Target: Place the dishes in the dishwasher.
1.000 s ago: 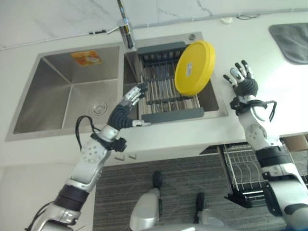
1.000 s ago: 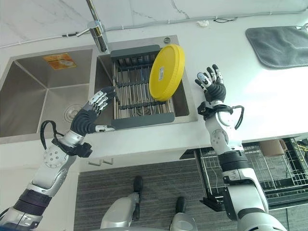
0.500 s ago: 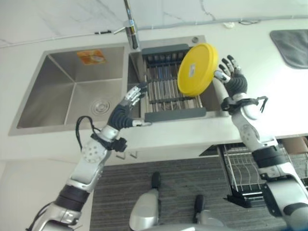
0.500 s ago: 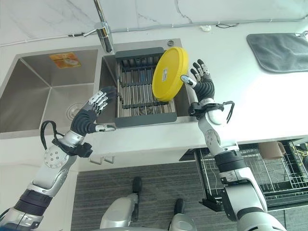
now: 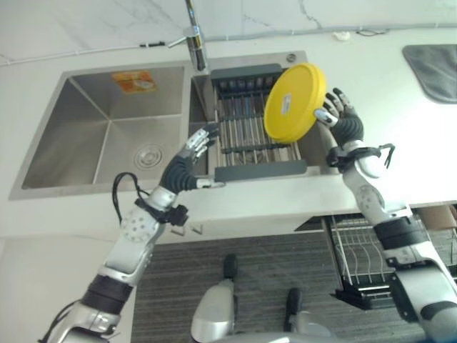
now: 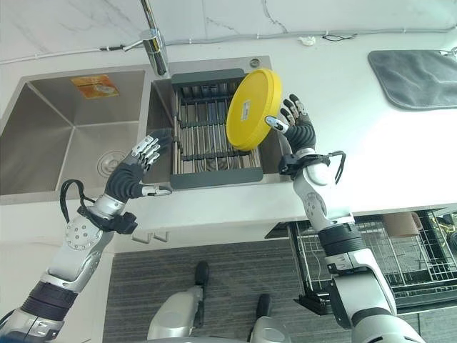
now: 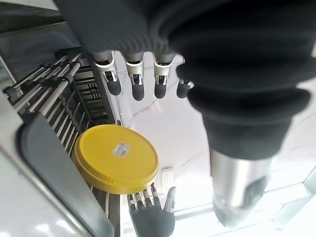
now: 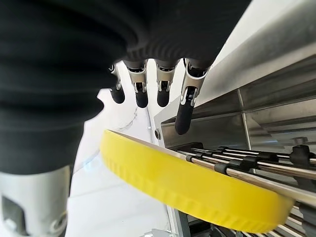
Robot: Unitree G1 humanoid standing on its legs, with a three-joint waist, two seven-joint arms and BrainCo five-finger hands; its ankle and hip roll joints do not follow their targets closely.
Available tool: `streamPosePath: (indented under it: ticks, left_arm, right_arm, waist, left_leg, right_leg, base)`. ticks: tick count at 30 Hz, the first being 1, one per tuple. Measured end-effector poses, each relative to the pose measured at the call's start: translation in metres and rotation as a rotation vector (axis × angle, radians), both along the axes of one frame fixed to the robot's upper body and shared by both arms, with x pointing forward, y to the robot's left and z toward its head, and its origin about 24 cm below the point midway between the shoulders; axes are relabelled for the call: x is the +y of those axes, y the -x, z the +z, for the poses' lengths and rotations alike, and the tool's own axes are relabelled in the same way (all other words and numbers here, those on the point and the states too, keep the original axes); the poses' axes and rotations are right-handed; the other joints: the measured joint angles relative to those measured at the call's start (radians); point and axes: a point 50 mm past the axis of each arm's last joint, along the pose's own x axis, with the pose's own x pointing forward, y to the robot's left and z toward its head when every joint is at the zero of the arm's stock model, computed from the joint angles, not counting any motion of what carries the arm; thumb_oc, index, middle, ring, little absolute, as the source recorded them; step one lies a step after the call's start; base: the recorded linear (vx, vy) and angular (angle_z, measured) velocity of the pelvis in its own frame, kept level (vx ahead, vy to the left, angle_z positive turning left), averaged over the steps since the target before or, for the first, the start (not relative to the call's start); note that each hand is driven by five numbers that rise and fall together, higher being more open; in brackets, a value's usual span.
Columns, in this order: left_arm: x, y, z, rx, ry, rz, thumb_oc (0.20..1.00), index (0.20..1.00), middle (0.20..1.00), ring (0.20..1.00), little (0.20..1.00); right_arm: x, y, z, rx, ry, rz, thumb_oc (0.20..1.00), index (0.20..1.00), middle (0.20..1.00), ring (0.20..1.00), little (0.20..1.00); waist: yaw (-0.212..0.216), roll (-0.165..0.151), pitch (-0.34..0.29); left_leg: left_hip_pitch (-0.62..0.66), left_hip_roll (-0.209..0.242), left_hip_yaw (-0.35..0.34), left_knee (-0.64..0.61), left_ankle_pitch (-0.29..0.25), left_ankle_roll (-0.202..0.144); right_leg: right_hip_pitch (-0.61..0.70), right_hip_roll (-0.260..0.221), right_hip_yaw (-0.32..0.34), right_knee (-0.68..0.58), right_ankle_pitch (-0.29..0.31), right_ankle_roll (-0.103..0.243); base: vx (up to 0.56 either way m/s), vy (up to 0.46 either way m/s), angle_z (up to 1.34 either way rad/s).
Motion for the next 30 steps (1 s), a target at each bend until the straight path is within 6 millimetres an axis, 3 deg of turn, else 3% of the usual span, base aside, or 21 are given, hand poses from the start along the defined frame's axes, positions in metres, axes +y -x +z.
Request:
streamPosePath:
  ticks: [30]
  left_arm:
    - [0.000,0.000,0.000,-0.002,-0.003,0.001,1.000,1.000,1.000,1.000,1.000]
  right_arm:
    - [0.012,0.000,-0.006,0.031,0.022,0.055,1.000,1.000,1.000,1.000,1.000]
  waist:
    - [0.015,0.001,0.003]
  left_leg:
    - [-0.005,-0.003,-0.018,0.000,-0.002,-0.006]
  right_leg:
    - [0.006,0.000,-0.022,0.000,-0.001,0.000]
  base:
    - [0.00,0.002,0.01]
